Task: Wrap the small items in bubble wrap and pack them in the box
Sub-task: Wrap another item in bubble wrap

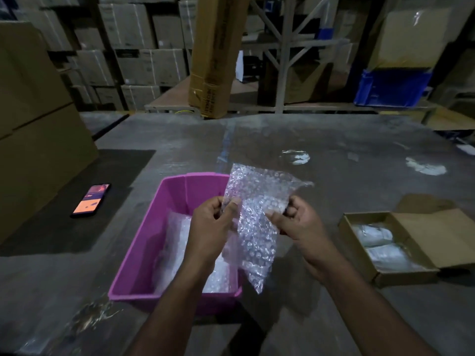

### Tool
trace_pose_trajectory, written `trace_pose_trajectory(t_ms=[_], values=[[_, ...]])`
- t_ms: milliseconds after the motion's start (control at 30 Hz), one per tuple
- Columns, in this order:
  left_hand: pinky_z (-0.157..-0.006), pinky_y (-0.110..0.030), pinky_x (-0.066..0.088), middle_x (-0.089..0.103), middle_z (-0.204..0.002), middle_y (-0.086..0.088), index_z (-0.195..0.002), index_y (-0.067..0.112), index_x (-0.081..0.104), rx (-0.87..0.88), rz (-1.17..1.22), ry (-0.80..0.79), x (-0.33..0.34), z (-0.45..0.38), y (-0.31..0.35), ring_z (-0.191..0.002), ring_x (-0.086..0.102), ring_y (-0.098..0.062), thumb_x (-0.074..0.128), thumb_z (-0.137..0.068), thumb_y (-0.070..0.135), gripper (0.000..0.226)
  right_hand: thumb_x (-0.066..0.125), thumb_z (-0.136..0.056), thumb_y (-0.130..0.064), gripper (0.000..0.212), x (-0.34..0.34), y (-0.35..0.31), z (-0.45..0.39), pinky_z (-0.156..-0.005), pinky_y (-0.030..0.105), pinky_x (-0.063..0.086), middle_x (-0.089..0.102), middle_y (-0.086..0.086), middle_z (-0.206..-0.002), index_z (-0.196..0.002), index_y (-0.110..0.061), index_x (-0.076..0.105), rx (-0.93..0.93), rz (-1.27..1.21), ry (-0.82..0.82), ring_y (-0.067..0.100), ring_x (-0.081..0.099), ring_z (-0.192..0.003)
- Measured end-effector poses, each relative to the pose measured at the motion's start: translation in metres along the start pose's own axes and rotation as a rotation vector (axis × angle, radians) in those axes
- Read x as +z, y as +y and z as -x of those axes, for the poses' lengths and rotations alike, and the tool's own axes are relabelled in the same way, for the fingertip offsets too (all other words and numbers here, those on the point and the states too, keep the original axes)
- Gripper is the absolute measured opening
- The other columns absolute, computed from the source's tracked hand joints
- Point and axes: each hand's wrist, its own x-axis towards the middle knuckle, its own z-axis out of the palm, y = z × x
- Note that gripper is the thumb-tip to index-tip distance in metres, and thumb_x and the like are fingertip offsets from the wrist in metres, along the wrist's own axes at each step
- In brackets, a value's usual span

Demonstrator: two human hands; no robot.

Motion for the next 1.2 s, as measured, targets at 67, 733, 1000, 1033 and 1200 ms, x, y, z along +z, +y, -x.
trace_pose_trajectory(t_ms=[67, 733, 1000, 1033, 1200], values=[[-0.056, -0.022, 0.042, 0.058, -0.069, 0.0, -0.084, 0.006, 0.069, -0.005, -0.019, -0.095, 0.009, 0.001, -0.002, -0.062, 0.049, -0.009, 0.069, -0.094, 0.032, 0.028, 0.08, -0.081, -0.022, 0.045, -0.013, 0.003, 0.002, -0.081, 0.037, 0.058, 0.074, 0.016, -0.109, -0.119, -0.008, 0.061, 0.001, -0.038, 0.099, 0.025, 0.07, -0.098], [-0.069, -0.023, 0.048, 0.058, -0.077, 0.003, -0.091, 0.015, 0.053, -0.019, 0.051, -0.196, 0.096, 0.016, -0.021, -0.071, 0.054, -0.01, 0.061, -0.099, 0.009, 0.013, 0.069, -0.094, -0.017, 0.023, -0.099, 0.001, 0.038, -0.067, 0.028, 0.046, 0.071, 0.007, -0.092, -0.104, -0.024, 0.049, -0.074, 0.128, 0.56, 0.021, 0.066, -0.083], [-0.083, -0.029, 0.058, 0.077, -0.1, 0.0, -0.11, 0.018, 0.072, -0.028, 0.049, -0.325, 0.114, 0.02, -0.015, -0.089, 0.07, -0.012, 0.071, -0.092, 0.013, 0.018, 0.067, -0.093, -0.011, 0.011, -0.124, 0.002, 0.047, -0.074, 0.017, 0.052, 0.074, -0.008, -0.1, -0.098, -0.019, 0.073, -0.057, 0.086, 0.322, 0.007, 0.066, -0.092], [-0.082, -0.031, 0.057, 0.077, -0.098, -0.003, -0.109, 0.017, 0.072, -0.032, 0.055, -0.328, 0.116, 0.021, -0.014, -0.086, 0.07, -0.013, 0.073, -0.091, 0.012, 0.019, 0.068, -0.093, -0.012, 0.014, -0.126, 0.003, 0.048, -0.078, 0.017, 0.054, 0.074, -0.009, -0.108, -0.102, -0.02, 0.074, -0.047, 0.086, 0.304, 0.006, 0.067, -0.1], [-0.068, -0.025, 0.055, 0.068, -0.105, -0.012, -0.128, 0.023, 0.06, -0.07, 0.097, -0.38, 0.128, 0.017, -0.015, -0.083, 0.065, -0.014, 0.074, -0.089, 0.007, 0.045, 0.074, -0.088, -0.012, 0.04, -0.133, 0.006, 0.047, -0.096, 0.038, 0.055, 0.068, -0.007, -0.128, -0.119, -0.037, 0.07, -0.046, 0.08, 0.313, 0.013, 0.063, -0.121]])
